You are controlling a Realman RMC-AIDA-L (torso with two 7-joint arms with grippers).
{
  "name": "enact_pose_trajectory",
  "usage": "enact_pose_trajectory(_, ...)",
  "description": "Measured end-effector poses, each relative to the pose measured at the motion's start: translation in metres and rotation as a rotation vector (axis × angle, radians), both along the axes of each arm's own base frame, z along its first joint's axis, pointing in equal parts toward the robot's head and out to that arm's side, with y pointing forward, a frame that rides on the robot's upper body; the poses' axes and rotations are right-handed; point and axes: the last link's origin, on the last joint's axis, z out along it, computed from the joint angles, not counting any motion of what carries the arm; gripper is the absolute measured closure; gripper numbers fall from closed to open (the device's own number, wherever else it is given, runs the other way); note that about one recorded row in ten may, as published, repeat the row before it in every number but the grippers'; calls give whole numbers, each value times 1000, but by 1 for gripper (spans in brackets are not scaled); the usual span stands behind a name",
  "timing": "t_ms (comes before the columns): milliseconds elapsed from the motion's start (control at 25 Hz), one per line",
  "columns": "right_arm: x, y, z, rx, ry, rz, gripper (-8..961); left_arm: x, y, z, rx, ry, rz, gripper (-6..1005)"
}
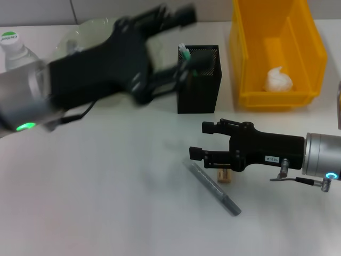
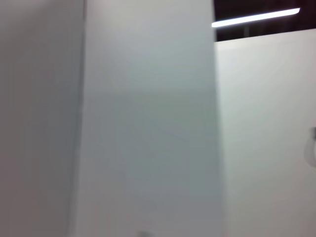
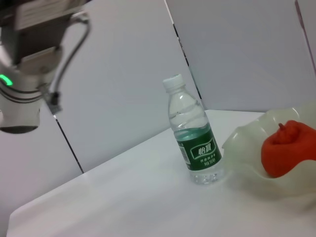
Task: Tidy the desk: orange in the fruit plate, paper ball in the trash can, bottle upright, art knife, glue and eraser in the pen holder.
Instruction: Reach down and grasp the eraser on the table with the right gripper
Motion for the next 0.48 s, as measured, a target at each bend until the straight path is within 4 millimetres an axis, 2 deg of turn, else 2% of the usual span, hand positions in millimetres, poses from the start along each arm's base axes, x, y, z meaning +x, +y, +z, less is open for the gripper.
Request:
enact_pose_trajectory(120,-1,1,0,0,0,5,107,-16,-18,12,-78,47,-66,269)
enact_pose_trajectory(160,-2,2,1,-1,1,6,107,-31,-27,17,-109,84,-60,266)
enact_pose_trajectory(200,-2,2,1,-1,1,6,107,-31,-27,17,-109,84,-60,264)
enact_pose_trajectory(280,-2,2,1,-2,2,8,107,-48,-34,20,-114,133,-14,258)
enact_pose_trajectory(320,-3,1,2,-5,6,12,107,-48,-34,20,-114,133,-14,256)
enact_pose_trajectory(480,-7,-1,7,-8,25,51,107,-92,-47,23,-51,237,115,245)
